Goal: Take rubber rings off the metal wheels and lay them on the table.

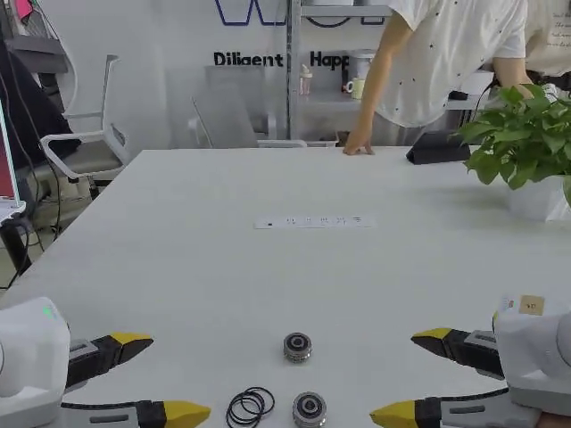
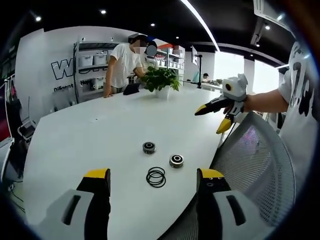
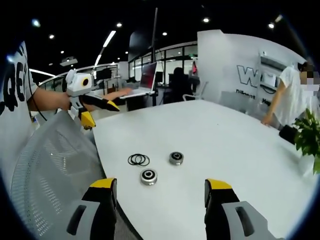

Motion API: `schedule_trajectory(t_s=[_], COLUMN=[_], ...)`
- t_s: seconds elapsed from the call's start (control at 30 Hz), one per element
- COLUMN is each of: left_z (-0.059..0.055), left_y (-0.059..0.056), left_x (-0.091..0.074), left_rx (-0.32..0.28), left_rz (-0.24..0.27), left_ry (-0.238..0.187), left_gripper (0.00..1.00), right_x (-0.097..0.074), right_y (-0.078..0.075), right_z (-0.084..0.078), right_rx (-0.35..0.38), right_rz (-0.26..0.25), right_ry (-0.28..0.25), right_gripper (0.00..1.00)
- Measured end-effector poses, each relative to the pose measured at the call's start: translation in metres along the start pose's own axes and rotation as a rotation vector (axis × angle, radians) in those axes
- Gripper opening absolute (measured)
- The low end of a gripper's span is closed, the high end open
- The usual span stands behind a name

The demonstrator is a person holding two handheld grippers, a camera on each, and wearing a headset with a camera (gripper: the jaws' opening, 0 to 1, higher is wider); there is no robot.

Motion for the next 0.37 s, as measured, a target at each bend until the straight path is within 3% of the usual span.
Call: schedule_trajectory(t_s=[0.37], left_z=[-0.0041], left_y=[0.0054], left_x=[-0.0096], left_rx=[-0.020], left_rz=[0.043], left_ry=[-0.001], left_gripper=[0.68], right_x=[-0.0042], right_y=[0.0029], right_z=[-0.0075], right_rx=[-0.016], right_rz=[-0.009], right_ry=[0.004], right_gripper=[0.70])
Point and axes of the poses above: the centre of the closed fingertips' face, and the gripper's own axes: x roughly forward along the fingers, y roughly to its left, z roughly out of its top, the point moved 5 cm from there along -x, roughly backward along the fingers, and after that the axes turned 4 degrees about y, right-handed, at the moved point
